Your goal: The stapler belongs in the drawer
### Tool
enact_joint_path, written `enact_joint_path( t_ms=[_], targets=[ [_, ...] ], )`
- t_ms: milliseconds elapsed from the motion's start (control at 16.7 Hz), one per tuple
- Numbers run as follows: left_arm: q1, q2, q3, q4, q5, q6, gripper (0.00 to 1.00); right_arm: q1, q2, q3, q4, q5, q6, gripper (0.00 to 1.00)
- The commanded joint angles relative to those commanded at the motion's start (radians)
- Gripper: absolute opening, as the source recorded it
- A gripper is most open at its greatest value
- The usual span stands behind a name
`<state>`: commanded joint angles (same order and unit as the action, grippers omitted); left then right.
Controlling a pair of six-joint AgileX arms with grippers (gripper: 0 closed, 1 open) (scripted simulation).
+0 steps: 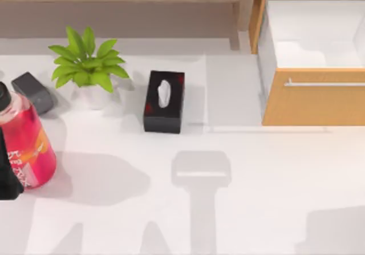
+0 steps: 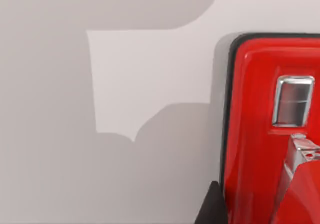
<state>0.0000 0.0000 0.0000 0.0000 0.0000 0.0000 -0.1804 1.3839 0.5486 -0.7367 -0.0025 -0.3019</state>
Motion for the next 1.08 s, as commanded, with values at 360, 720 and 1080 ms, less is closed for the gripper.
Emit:
enact_joint_path(
  t_ms=[360,720,1080],
  targets=[
    [0.0,0.0,0.0,0.0,0.0,0.0,1.0,0.0,0.0,0.0,0.0,0.0,0.0,0.0],
    [0.0,0.0,0.0,0.0,0.0,0.0,1.0,-0.001,-0.042,0.047,-0.09,0.001,-0.001,0.0],
    [0.0,0.0,0.0,0.0,0.0,0.0,1.0,-0.002,-0.077,0.082,-0.157,0.001,-0.002,0.0]
  ],
)
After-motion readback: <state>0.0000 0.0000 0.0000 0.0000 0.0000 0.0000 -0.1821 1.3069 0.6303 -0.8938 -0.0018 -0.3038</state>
